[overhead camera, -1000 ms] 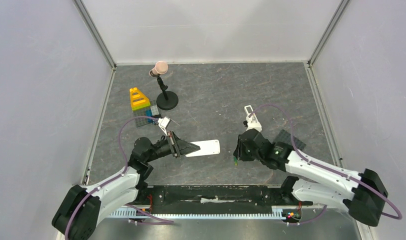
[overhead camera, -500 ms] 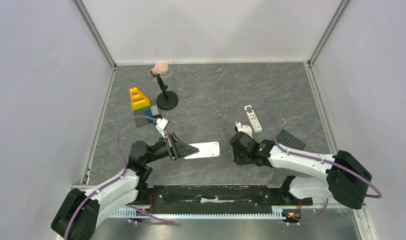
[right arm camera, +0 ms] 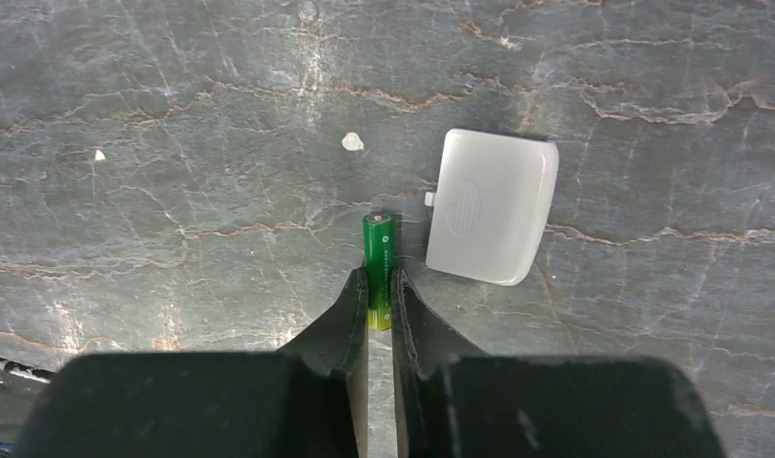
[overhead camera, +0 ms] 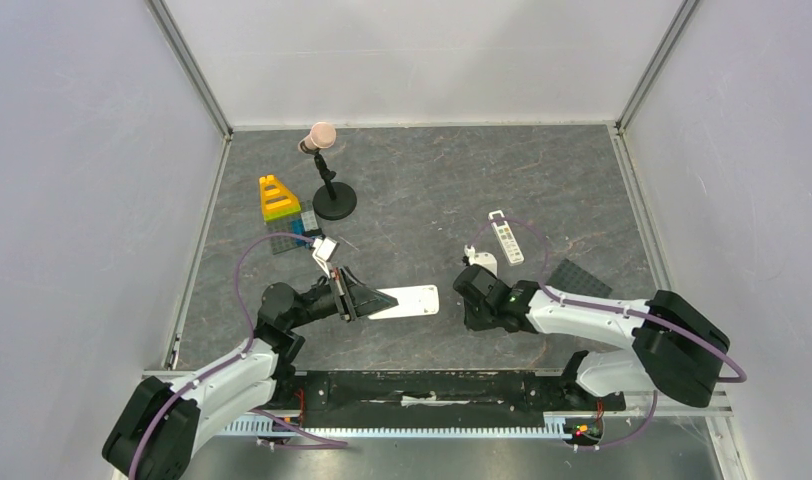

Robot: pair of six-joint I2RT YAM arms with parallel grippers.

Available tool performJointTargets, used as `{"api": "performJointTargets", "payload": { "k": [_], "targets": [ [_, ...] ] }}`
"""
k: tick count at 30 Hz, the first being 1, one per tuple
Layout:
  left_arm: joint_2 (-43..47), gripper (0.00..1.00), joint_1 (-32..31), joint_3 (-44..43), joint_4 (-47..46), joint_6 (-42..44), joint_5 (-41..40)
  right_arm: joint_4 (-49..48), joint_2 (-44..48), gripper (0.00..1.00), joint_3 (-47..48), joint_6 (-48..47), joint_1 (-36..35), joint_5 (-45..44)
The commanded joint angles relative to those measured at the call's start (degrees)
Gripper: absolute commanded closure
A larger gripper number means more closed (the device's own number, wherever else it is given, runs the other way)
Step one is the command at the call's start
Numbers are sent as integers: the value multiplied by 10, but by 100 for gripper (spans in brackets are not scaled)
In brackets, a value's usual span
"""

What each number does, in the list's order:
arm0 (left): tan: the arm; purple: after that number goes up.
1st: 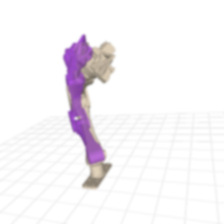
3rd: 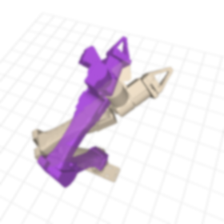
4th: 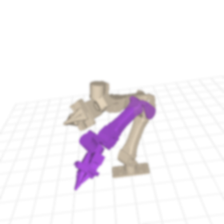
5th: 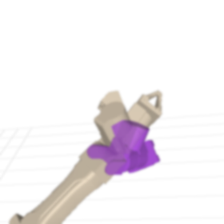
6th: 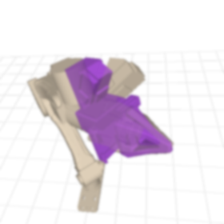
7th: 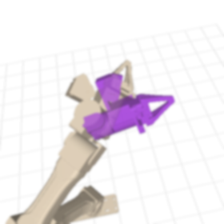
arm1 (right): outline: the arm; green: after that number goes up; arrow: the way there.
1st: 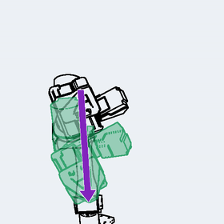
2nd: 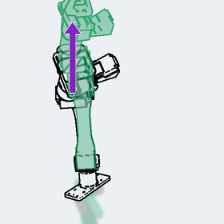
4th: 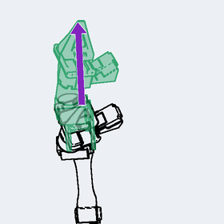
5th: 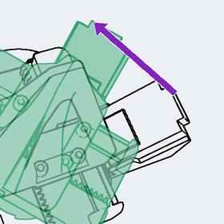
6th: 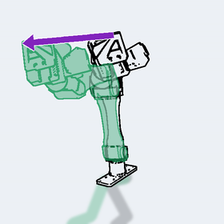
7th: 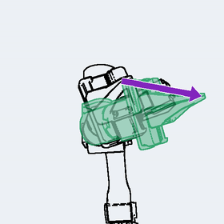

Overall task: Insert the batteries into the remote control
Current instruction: Pick up the battery from the center of the board.

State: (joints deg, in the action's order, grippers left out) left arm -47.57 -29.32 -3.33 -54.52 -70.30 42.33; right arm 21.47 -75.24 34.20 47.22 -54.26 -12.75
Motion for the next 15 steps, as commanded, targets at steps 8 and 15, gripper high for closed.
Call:
{"api": "performJointTargets", "payload": {
  "k": [8, 15],
  "targets": [
    [28, 98, 4, 6, -15, -45, -28, -49, 178, 95, 24, -27, -8, -47],
    [67, 98, 4, -4, -10, -74, -59, -97, 250, 96, 114, -64, -42, -46]
  ]
}}
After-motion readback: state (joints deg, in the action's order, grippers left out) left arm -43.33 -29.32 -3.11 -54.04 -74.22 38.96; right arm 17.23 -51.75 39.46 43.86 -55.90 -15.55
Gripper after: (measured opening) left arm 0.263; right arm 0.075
